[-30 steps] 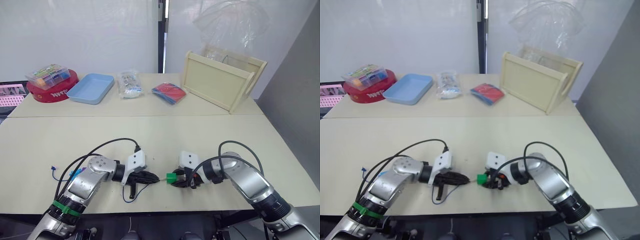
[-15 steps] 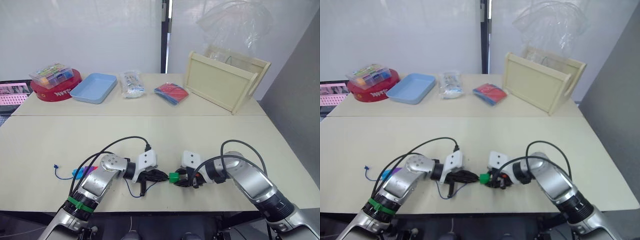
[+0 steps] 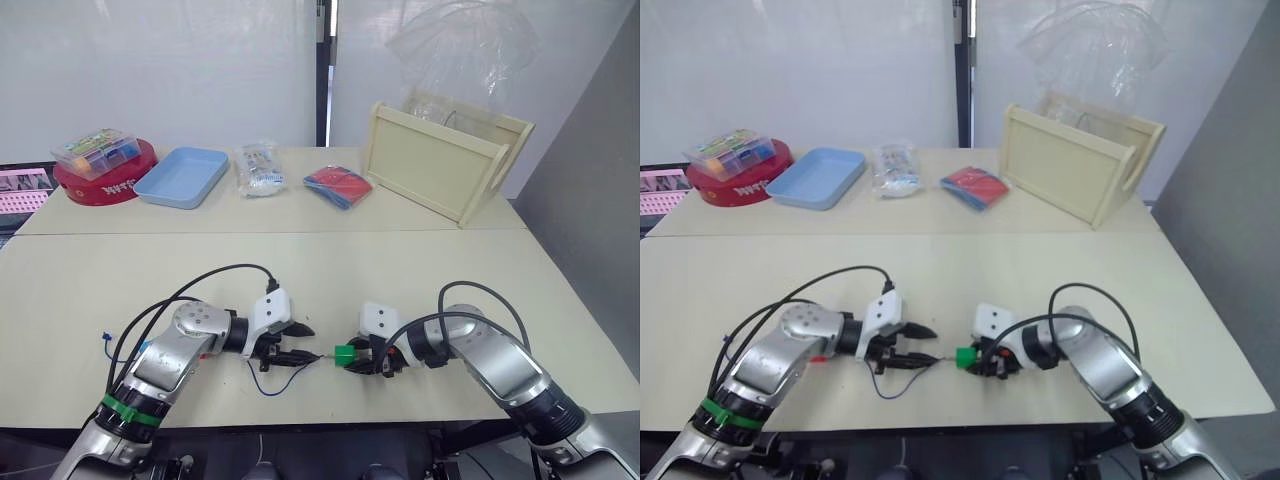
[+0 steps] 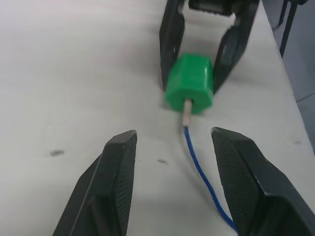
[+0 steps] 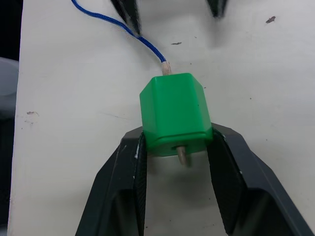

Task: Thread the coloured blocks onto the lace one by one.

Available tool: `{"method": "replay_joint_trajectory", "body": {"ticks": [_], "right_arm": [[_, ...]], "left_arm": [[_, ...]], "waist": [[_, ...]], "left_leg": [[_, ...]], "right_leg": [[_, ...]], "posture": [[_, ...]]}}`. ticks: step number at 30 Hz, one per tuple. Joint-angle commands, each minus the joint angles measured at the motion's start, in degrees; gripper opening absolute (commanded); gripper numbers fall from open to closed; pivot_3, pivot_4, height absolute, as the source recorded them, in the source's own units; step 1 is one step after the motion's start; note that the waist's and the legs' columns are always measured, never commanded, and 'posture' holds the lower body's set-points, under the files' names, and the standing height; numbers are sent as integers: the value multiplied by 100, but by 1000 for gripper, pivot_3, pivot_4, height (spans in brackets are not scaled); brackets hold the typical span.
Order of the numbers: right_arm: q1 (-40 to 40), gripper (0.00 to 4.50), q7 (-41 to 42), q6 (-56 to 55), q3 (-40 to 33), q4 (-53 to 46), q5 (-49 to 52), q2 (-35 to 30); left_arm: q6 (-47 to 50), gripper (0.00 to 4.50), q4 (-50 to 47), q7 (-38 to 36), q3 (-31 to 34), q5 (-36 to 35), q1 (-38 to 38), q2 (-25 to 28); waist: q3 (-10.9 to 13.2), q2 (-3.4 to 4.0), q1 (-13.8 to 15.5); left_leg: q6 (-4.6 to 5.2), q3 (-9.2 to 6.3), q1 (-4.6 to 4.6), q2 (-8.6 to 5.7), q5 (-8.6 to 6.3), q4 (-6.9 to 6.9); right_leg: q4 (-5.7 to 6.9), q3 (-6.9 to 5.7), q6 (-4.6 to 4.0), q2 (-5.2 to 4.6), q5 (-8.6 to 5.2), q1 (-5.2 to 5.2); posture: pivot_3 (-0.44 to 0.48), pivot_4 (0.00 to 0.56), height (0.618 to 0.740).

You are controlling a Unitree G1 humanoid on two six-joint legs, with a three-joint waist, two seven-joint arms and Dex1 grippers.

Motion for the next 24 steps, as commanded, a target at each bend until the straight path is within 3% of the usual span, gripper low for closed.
{"method": "replay_joint_trajectory", "body": {"ticks": [1, 5, 8, 16, 24], "right_arm": [[-7, 1267, -7, -27, 136, 61, -72, 16], [-47, 1267, 11, -53, 155, 93, -84, 32], [-79, 1267, 26, -39, 152, 83, -71, 30], [-108, 1267, 54, -37, 141, 101, -54, -17], [-68, 1267, 25, 5, 156, 63, -42, -20]], "left_arm": [[58, 2540, -294, 34, 58, -113, 94, 68], [169, 2540, -317, 94, -40, -110, 216, 58], [-170, 2540, -78, 233, -269, 303, 316, 119], [-656, 62, 274, 165, -429, 434, 463, 30], [-1095, 23, 668, 255, -480, 481, 274, -416]], "waist": [[0, 0, 1], [0, 0, -12], [0, 0, -24], [-1, 1, -41], [-2, 1, -8]], "left_leg": [[0, 0, 0, 0, 0, 0], [0, 0, 1, 1, 0, 0], [0, 0, 1, 1, 0, 0], [0, 0, 6, 1, 0, -1], [0, 1, 17, -1, 0, -1]], "right_leg": [[0, 0, 0, 0, 0, 0], [0, -1, 0, 1, 0, 0], [1, 0, 0, 1, 0, 0], [1, 0, 0, 1, 0, 3], [-1, 0, 0, -2, 0, 16]], "posture": [[0, 150, 740], [0, 150, 740], [0, 150, 740], [0, 150, 740], [0, 150, 740]]}}
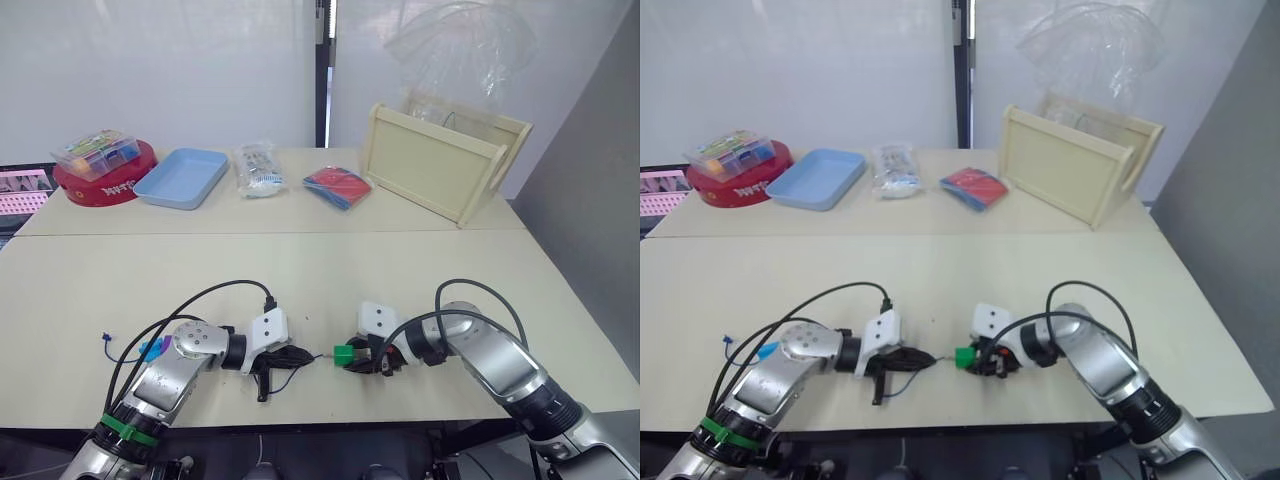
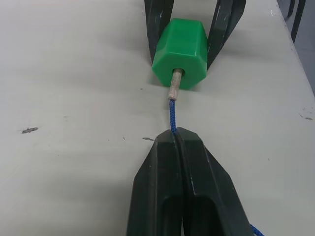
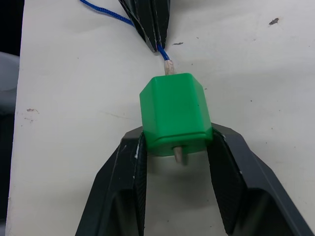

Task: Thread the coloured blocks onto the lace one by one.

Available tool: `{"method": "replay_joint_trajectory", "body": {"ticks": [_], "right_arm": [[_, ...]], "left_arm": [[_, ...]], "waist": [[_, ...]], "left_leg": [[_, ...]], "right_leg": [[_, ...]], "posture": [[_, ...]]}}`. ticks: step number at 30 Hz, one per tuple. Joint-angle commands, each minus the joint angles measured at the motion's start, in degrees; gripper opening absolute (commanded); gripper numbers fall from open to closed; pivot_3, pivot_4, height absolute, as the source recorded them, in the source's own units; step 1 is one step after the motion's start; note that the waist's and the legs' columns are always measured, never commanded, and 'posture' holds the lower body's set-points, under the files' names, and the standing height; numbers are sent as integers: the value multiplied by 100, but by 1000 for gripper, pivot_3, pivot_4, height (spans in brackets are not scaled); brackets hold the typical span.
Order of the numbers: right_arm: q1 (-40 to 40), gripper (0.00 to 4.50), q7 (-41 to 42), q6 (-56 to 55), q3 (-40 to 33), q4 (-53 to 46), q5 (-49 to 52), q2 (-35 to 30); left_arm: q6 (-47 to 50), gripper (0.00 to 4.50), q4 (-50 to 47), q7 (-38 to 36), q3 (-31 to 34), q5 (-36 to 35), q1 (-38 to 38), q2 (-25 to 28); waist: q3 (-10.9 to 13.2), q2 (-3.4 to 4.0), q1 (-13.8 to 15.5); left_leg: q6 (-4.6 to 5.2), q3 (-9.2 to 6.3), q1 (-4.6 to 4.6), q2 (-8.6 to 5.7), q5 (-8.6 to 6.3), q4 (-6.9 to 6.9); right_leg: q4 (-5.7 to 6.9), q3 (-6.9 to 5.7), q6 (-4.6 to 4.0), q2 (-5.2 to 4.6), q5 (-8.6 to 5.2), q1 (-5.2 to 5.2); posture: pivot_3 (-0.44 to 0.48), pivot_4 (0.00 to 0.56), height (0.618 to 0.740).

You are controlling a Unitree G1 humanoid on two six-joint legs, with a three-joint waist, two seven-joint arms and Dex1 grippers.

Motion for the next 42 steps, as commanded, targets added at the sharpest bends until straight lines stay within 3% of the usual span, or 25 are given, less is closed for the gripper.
{"method": "replay_joint_trajectory", "body": {"ticks": [1, 9, 16, 24, 25, 26, 27, 29, 31, 33, 42], "right_arm": [[57, 1267, -15, 47, 56, -42, -10, 5], [63, 1267, -48, 80, 77, -56, -19, 19], [96, 1267, -62, 120, 83, -85, -23, 8], [128, 1267, -209, 313, -56, -197, 81, 59], [126, 1767, -228, 376, -103, -229, 120, 50], [129, 2067, -251, 428, -160, -267, 159, 41], [130, 2485, -275, 485, -221, -304, 200, 36], [148, 3081, -332, 553, -327, -393, 250, -5], [240, 3942, -340, 624, -487, -573, 333, -139], [326, 4444, -363, 657, -600, -702, 391, -267], [674, 4444, -587, 627, -804, -957, 438, -552]], "left_arm": [[-105, 23, 255, 22, -274, 146, -95, -242], [82, 23, 242, 68, -296, 113, -461, -600], [519, 23, -1, 127, -93, -27, -633, -551], [1148, 2509, -573, -239, 133, -458, -763, -51], [1153, 2826, -583, -265, 101, -444, -792, -2], [1159, 2870, -583, -277, 71, -435, -820, 28], [1143, 3503, -567, -273, 40, -401, -853, 39], [1139, 4030, -519, -264, -20, -390, -947, -18], [1139, 4053, -473, -248, -171, -361, -1057, -158], [1107, 4053, -387, -224, -337, -266, -1154, -275], [634, 4053, 298, -157, -863, 263, -1417, -655]], "waist": [[0, 0, 27], [-1, -1, 65], [0, -1, 68], [0, -2, 35], [0, -2, 37], [0, -2, 40], [0, -2, 43], [1, -2, 54], [1, -2, 68], [1, -3, 93], [2, -4, 53]], "left_leg": [[0, 0, 2, -1, 0, 0], [0, 1, 4, -1, 0, 2], [0, 1, 4, -2, 0, 2], [0, 0, -6, 0, 0, 1], [0, 0, -6, 0, 0, 1], [0, 0, -6, 0, 0, 1], [0, 0, -7, 0, 0, 1], [0, -1, -10, 0, 0, 1], [-1, 0, -15, -2, 1, 2], [-1, 0, -20, -3, 0, 2], [1, 0, -21, -2, 0, 1]], "right_leg": [[0, 0, 0, 0, 0, 3], [0, 1, 0, 0, 0, 4], [0, 1, 0, 0, 0, 4], [0, 0, 0, 1, 0, -5], [0, 0, 0, 1, 0, -5], [0, 0, 0, 1, 0, -5], [0, 0, 0, 1, 0, -5], [-1, -1, 0, 1, 0, -7], [-1, -1, 0, 0, 0, -10], [-4, -1, 0, -1, 0, -11], [-6, 0, 0, 2, 0, -15]], "posture": [[0, 150, 740], [0, 150, 740], [0, 150, 740], [0, 150, 740], [0, 150, 740], [0, 150, 740], [0, 150, 740], [0, 150, 740], [0, 150, 740], [0, 150, 740], [0, 150, 740]]}}
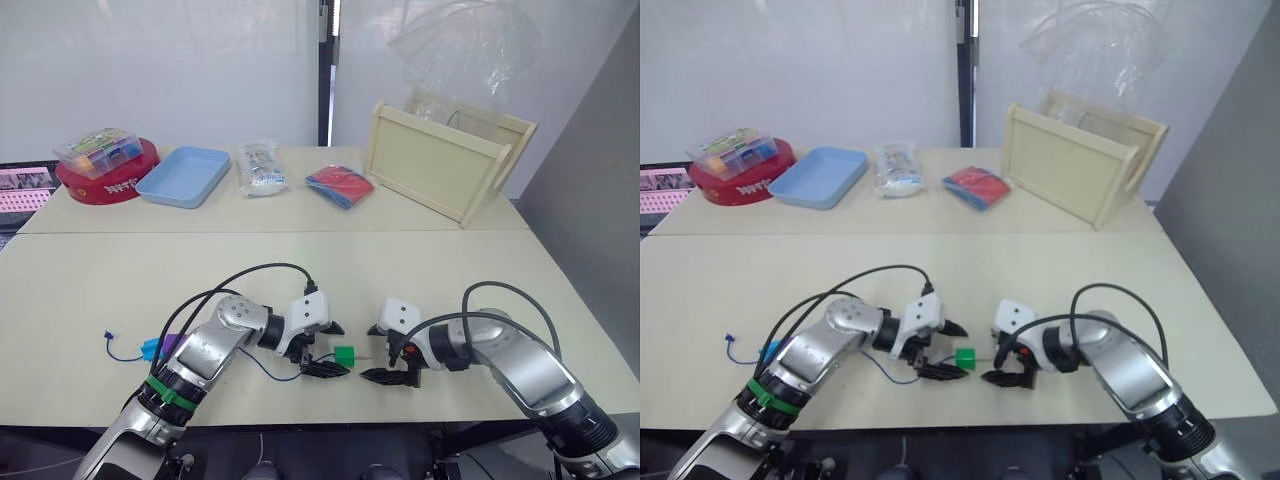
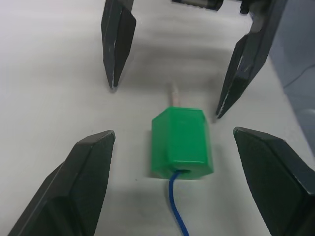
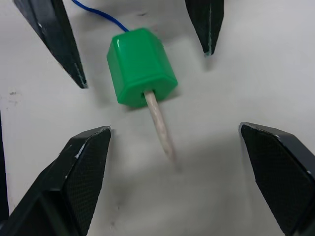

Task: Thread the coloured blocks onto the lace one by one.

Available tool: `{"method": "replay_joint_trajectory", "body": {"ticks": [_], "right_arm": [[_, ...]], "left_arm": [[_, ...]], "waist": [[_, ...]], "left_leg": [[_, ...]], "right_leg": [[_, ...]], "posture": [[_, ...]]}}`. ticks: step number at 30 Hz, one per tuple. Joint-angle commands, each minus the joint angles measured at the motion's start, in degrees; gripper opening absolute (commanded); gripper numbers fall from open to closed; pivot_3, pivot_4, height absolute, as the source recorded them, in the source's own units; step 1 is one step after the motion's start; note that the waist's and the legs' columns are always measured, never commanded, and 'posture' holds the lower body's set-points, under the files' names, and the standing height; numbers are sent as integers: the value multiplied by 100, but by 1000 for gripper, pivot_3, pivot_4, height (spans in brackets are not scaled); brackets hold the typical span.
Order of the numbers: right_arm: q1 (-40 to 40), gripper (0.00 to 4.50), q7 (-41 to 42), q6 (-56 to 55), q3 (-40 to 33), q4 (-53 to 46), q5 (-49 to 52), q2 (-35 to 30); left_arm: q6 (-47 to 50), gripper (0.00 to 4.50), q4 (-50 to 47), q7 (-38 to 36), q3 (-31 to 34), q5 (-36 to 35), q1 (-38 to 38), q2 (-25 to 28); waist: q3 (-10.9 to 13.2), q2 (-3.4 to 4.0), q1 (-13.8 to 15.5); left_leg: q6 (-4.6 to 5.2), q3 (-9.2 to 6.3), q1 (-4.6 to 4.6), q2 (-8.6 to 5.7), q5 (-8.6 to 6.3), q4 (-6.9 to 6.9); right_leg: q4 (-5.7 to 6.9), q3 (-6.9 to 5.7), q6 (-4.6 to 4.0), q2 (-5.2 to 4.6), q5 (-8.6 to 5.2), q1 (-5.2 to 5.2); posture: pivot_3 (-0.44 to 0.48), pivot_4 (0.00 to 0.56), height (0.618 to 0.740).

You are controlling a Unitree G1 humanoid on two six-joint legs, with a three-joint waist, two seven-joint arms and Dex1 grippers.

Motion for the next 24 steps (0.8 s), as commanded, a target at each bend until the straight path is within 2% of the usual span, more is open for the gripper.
{"method": "replay_joint_trajectory", "body": {"ticks": [1, 2, 3, 9, 11, 17, 18, 24], "right_arm": [[76, 4444, -78, -91, -149, -213, 32, -75], [79, 4444, -93, -90, -137, -212, 35, -71], [88, 4480, -99, -94, -125, -220, 41, -70], [107, 4500, -123, -177, -63, -172, 7, -87], [103, 4500, -131, -166, -62, -181, 18, -70], [105, 4500, -157, -231, 35, -160, -13, 8], [102, 3967, -163, -247, 51, -150, -23, 18], [92, 1987, -174, -288, 71, -123, -14, 51]], "left_arm": [[-236, 4053, 87, 28, -137, 143, -116, -163], [-262, 4053, 123, 15, -153, 172, -131, -189], [-305, 3793, 168, -5, -170, 188, -148, -227], [-441, 1839, 338, -198, -233, 216, -166, -225], [-462, 1309, 361, -229, -227, 212, -151, -209], [-598, 1310, 439, -284, -210, 244, -80, -141], [-603, 1310, 442, -285, -210, 244, -80, -139], [-615, 1310, 448, -285, -226, 252, -62, -130]], "waist": [[0, 0, 10], [0, 0, 22], [0, -1, 25], [0, 0, 19], [0, 0, 22], [0, 0, 12], [0, 0, 9], [0, 0, 15]], "left_leg": [[0, 0, -1, 0, 0, 0], [0, 0, -2, -1, 0, 1], [0, 0, -3, -1, 0, 1], [0, 0, -2, -1, 0, 1], [-1, 0, -2, -1, 0, 1], [0, 0, -1, 0, 0, 1], [0, 0, -1, 0, 0, 1], [0, 0, -1, 0, 0, 1]], "right_leg": [[0, 0, 0, 0, 0, 0], [-1, 0, 0, -1, 0, 0], [-1, 0, 0, -2, 0, 0], [-1, 0, 0, -1, 0, 0], [-1, 0, 0, -1, 0, 0], [-1, -1, 0, -1, 0, 0], [0, 0, 0, -1, 0, 0], [0, 0, 0, -1, 0, 0]], "posture": [[0, 150, 740], [0, 150, 740], [0, 150, 740], [0, 150, 740], [0, 150, 740], [0, 150, 740], [0, 150, 740], [0, 150, 740]]}}
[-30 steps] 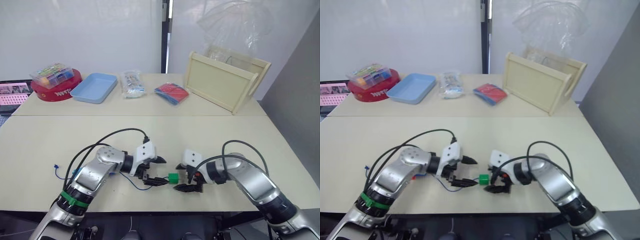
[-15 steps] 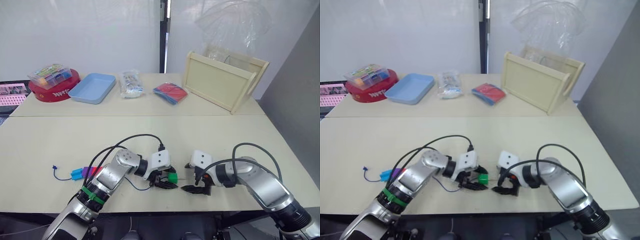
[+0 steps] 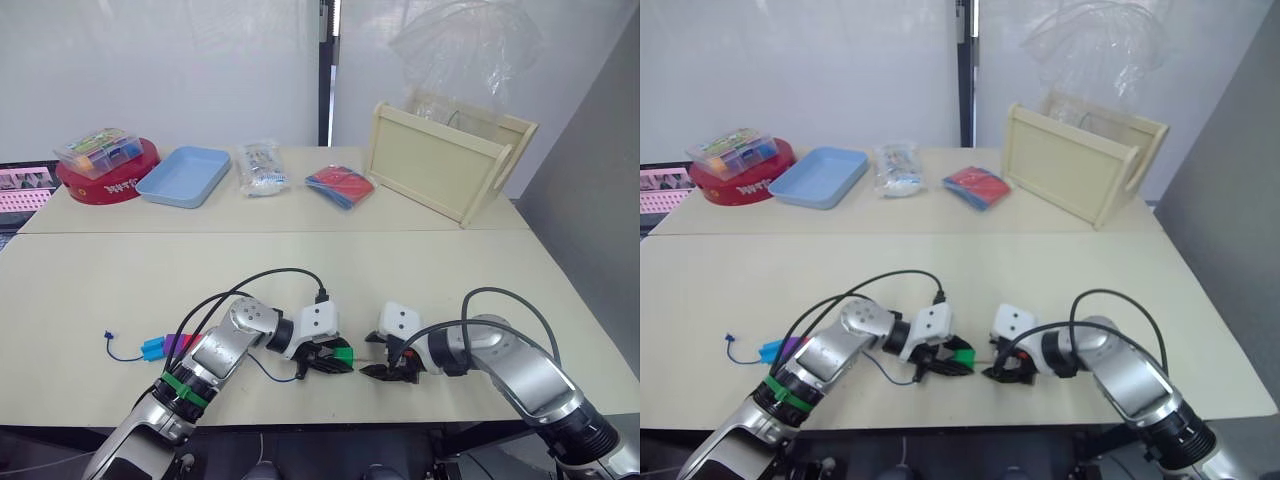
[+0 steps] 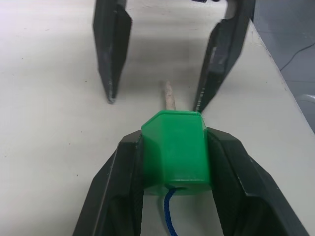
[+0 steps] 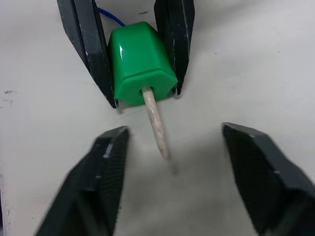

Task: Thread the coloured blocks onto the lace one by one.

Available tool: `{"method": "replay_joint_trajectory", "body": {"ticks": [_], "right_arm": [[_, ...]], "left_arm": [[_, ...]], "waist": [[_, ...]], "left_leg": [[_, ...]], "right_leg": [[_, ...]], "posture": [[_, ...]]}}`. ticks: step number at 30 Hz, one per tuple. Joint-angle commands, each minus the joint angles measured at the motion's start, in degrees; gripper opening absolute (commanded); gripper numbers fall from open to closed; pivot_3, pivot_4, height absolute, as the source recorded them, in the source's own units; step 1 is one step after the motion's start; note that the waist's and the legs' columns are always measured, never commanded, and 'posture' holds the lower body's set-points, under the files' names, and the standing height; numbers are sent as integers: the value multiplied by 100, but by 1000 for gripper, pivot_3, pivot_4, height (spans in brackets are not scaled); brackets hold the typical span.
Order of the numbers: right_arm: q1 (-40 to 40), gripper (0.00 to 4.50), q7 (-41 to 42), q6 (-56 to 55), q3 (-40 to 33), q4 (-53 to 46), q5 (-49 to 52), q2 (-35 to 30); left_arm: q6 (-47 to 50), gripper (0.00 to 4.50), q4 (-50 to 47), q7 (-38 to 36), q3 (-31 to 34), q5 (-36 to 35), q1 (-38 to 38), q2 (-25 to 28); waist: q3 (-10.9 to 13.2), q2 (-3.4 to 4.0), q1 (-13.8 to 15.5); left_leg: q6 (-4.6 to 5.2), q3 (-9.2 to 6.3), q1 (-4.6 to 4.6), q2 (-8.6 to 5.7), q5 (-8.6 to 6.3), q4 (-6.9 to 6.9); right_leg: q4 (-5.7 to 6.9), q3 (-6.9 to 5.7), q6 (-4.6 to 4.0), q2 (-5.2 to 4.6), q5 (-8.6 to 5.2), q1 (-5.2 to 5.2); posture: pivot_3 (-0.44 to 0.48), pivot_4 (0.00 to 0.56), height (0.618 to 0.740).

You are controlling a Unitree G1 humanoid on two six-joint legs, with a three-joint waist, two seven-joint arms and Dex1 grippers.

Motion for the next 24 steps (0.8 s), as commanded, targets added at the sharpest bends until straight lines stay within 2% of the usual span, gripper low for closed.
{"method": "replay_joint_trajectory", "body": {"ticks": [1, 6, 12, 15, 20, 24], "right_arm": [[-22, 1648, -13, -73, 7, -87, 6, 17], [23, 0, 57, -117, -31, -146, 103, 35], [-116, 0, 252, -342, -70, -181, 222, 48], [-112, 0, 254, -512, 24, -31, 4, -74], [-6, 0, 240, -543, -119, -22, -31, -264], [67, 0, 222, -435, -253, -188, 5, -473]], "left_arm": [[-33, 1310, 7, -44, 5, 51, 49, 39], [-7, 1310, 9, -32, 0, 51, 52, 29], [55, 1310, 20, -129, 62, 57, 51, 160], [271, 1310, -140, -192, 264, -40, 150, 457], [277, 1310, -157, -465, 741, -112, 503, 1519], [-242, 1310, 517, -777, 1104, -12, 704, 2438]], "waist": [[0, 0, 1], [0, 0, 0], [0, 0, -13], [0, 0, -19], [0, 0, -171], [0, 2, -260]], "left_leg": [[0, 0, 0, 0, 0, 0], [0, 0, 0, 0, 0, 0], [0, 0, 1, 1, 0, 0], [0, 0, 1, 1, 0, 0], [1, -1, 7, 10, 0, -4], [2, -1, 28, 20, -1, -20]], "right_leg": [[0, 0, 0, 0, 0, 0], [0, 0, 0, 0, 0, 0], [1, 0, 0, 1, 0, 0], [1, 0, 0, 1, 0, 0], [5, 0, 0, 9, 0, 0], [10, 4, -1, 20, 0, 1]], "posture": [[0, 150, 740], [0, 150, 740], [0, 150, 740], [0, 150, 740], [0, 150, 740], [0, 150, 740]]}}
